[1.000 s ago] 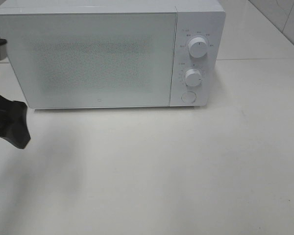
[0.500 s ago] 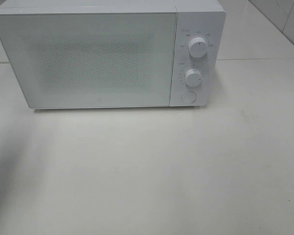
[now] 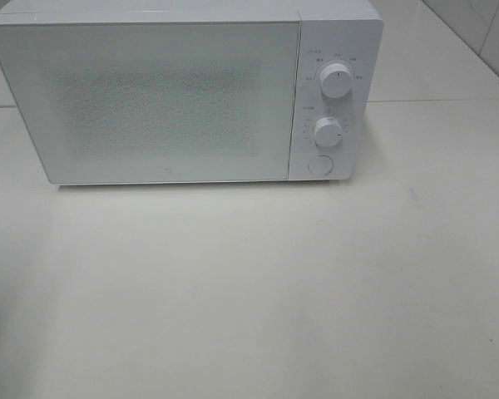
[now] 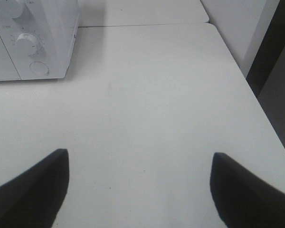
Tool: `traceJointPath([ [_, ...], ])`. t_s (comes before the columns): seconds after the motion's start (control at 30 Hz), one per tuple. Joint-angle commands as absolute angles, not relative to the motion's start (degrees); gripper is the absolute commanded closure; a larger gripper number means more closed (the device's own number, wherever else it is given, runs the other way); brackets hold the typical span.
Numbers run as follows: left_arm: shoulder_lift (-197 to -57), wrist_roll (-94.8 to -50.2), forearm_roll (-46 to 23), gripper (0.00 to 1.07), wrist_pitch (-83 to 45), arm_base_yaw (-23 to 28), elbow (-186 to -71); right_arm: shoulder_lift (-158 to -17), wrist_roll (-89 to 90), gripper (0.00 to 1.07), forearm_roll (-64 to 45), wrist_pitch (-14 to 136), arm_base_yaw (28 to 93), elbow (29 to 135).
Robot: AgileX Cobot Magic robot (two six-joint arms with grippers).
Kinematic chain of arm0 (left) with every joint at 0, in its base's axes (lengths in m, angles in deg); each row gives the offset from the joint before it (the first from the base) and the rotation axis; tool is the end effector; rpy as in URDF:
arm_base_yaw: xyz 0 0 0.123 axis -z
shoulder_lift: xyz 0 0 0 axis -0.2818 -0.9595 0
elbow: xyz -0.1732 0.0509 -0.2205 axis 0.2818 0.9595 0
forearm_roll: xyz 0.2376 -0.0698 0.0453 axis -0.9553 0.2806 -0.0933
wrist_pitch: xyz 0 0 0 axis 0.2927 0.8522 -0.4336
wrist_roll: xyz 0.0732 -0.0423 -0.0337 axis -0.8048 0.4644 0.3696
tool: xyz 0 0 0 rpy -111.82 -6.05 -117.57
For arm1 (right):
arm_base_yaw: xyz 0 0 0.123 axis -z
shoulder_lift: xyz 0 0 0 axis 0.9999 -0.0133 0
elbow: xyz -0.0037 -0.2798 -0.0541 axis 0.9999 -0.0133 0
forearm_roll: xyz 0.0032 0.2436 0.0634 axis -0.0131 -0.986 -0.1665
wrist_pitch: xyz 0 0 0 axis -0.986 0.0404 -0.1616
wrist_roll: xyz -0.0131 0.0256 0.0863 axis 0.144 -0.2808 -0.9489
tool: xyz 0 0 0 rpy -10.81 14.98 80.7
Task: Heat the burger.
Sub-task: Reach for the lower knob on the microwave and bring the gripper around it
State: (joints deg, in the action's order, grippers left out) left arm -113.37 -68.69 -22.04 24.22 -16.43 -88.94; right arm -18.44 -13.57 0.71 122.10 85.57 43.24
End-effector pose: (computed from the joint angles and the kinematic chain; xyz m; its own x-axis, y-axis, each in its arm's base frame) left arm 0.1393 -0.0047 0.2279 -0.9581 -0.0395 -0.2836 -0.0227 0.9978 -0.0623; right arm -0.0043 -0.0138 0.2848 -0.3835 0.0427 -0.9226 0.0998 0.9950 0.0046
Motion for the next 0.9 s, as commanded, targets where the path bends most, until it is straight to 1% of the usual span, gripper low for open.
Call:
traceJointPath([
  [0.03,-109.8,-68.3,-21.5,0.07,22.6,-16.5,-88.5,-17.0,-14.1,0.31,0.6,122.0,86.0,43.0],
  [0.1,-105.7,-68.3,-21.5,0.07,22.7,-16.5,-88.5,-17.0,-14.1,0.31,0.6,122.0,86.0,43.0],
  [0.2,-104.4,-68.2,-21.5,0.07,22.8,-16.5,-88.5,-17.0,-14.1,0.31,0.6,122.0,86.0,43.0],
  [0.27,-99.0,-68.2,-21.5,0.07,26.0,-16.5,-88.6,-17.0,-14.1,0.31,0.6,122.0,86.0,43.0],
  [0.3,-99.0,-68.2,-21.5,0.07,26.0,-16.5,-88.6,-17.0,-14.1,0.31,0.6,122.0,86.0,43.0],
  [0.37,-94.6,-68.2,-21.6,0.07,29.0,-16.5,-87.3,-17.0,-14.1,0.31,0.6,122.0,86.0,43.0],
  [0.4,-94.6,-68.2,-21.6,0.07,29.0,-16.5,-87.3,-17.0,-14.1,0.31,0.6,122.0,86.0,43.0],
  [0.43,-91.6,-68.7,-21.6,0.07,29.3,-16.5,-87.1,-17.0,-14.0,0.31,0.6,122.0,86.0,43.0],
  [0.77,-80.1,-68.4,-20.9,0.07,29.2,-16.3,-87.1,-17.0,-14.0,0.31,0.6,122.0,86.0,43.0],
  [0.9,-72.7,-68.7,-20.5,0.07,29.1,-16.3,-87.1,-17.0,-14.0,0.31,0.6,122.0,86.0,43.0],
])
